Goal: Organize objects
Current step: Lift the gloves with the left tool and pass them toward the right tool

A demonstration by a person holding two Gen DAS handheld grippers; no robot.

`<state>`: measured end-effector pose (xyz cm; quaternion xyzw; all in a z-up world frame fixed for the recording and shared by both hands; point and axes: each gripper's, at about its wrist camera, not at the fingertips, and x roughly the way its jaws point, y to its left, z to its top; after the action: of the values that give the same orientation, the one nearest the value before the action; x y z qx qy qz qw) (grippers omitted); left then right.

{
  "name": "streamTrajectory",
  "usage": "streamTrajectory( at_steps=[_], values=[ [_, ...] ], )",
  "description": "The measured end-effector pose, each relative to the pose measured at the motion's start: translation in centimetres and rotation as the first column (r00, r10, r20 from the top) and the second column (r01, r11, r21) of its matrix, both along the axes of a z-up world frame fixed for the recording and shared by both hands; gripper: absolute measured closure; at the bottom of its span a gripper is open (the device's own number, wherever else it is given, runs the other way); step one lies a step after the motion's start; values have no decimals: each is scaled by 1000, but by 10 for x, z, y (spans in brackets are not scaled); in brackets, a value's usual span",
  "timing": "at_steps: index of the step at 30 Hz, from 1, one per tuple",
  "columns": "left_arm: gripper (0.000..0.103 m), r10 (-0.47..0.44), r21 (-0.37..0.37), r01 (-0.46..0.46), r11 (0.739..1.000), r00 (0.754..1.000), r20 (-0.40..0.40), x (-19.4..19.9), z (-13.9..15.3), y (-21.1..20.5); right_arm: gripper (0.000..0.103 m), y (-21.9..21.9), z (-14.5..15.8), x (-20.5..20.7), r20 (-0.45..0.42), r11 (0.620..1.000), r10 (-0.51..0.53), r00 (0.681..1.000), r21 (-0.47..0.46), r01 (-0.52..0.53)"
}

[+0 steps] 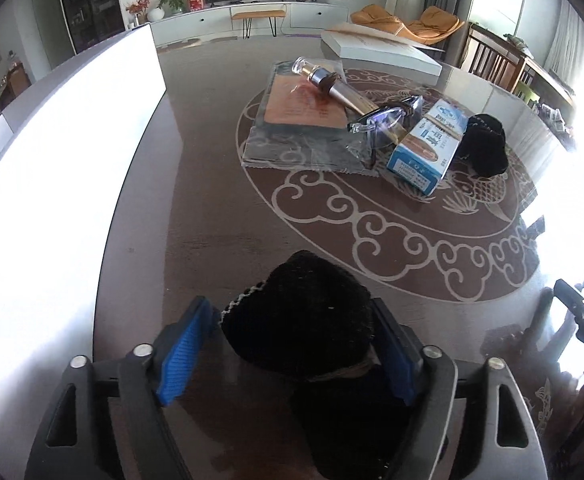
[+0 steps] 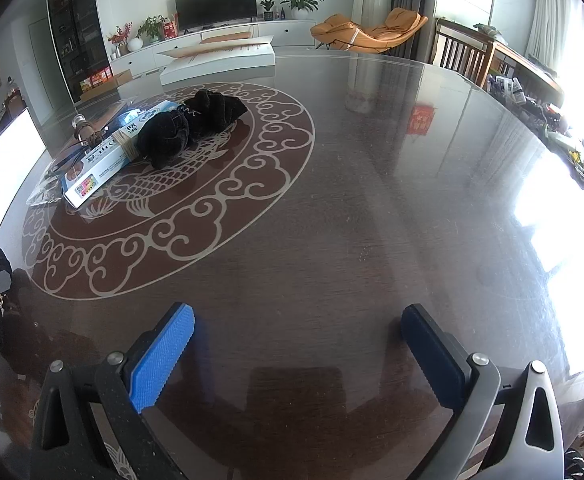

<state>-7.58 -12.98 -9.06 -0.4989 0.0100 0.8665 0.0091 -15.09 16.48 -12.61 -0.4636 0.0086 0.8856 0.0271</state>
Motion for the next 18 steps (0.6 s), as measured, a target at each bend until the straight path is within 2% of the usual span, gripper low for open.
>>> streamTrajectory(
  at_steps=[1,3,9,18],
  values=[
    [8,3,-10,-4,1000,1000,-7,0,-1,0,0,0,0,0,0,1000,0,1000,0,0],
    [0,25,3,-25,1000,1000,-7,0,-4,-5,0,0,0,0,0,1000,0,1000,0,0],
    [0,14,4,-13,1000,997,-71,6,-5,-10,0,0,0,0,0,1000,0,1000,1,0],
    [0,17,5,-16,1000,997,-76,4,-6,-8,0,0,0,0,2,1000,-2,1000,-1,2]
  ],
)
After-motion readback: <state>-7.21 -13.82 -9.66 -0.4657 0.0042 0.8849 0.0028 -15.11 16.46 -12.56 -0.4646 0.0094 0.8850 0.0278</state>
